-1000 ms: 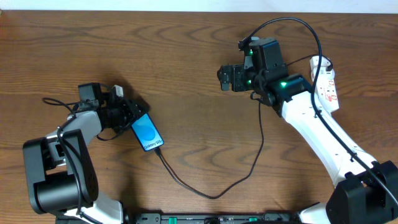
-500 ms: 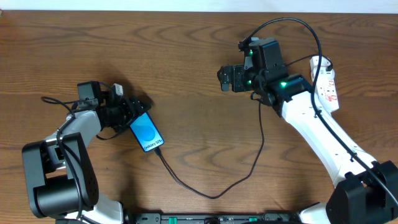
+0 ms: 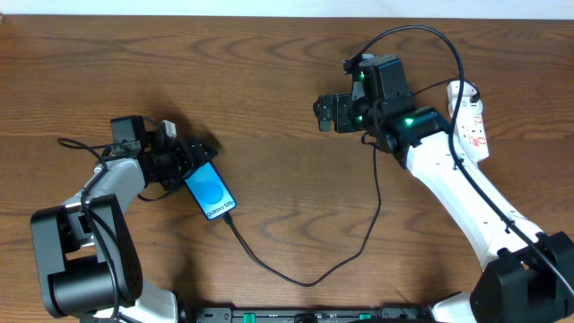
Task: Plug charger to phone and switch on socket
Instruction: 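Set the phone down on the table with the left gripper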
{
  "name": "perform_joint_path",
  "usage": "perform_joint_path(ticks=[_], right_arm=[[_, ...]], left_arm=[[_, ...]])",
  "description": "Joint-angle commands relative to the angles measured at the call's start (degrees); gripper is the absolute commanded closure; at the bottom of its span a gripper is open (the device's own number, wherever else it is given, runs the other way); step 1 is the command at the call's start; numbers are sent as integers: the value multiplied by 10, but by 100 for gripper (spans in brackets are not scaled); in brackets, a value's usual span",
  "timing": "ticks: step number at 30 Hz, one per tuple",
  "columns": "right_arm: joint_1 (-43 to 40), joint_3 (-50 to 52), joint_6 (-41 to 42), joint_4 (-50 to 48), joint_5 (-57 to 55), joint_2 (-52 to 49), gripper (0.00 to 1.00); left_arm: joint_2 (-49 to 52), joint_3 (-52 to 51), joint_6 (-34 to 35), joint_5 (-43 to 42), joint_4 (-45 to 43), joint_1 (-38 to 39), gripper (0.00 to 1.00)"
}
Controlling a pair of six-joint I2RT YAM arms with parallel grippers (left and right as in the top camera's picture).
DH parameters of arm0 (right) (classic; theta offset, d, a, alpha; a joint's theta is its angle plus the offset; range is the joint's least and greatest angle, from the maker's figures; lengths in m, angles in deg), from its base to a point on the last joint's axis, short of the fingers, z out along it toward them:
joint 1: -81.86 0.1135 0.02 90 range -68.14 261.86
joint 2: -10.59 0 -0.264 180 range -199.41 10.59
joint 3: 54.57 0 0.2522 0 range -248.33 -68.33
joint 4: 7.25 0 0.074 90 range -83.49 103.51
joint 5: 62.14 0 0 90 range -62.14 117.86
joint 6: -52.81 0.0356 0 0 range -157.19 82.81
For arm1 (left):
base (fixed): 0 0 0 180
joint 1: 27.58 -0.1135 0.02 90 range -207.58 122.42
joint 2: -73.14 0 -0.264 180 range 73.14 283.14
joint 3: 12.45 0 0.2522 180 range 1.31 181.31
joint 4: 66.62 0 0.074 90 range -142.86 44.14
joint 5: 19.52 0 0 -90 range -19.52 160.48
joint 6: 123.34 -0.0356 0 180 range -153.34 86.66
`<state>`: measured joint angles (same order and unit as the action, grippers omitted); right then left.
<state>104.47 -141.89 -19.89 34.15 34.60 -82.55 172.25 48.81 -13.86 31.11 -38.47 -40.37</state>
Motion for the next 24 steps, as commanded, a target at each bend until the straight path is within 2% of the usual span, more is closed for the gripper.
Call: perform_joint_path(ticks=[1,8,9,10,24], right_arm=[[0,-7,-6,2,-4,13,1],[0,-7,-6,2,-4,13,1],[0,-7,-6,2,-4,13,1],[0,-7,-6,2,-4,13,1],[0,-7,-6,3,-4,13,1]], left_arm=[[39,-34,-3,120,21,-2,17],[39,-34,1,150,35,-2,15],[39,-34,3,153,37,-2,11],[39,-34,5,157,38,-2,10],[39,-34,10,161,51,-2,9]])
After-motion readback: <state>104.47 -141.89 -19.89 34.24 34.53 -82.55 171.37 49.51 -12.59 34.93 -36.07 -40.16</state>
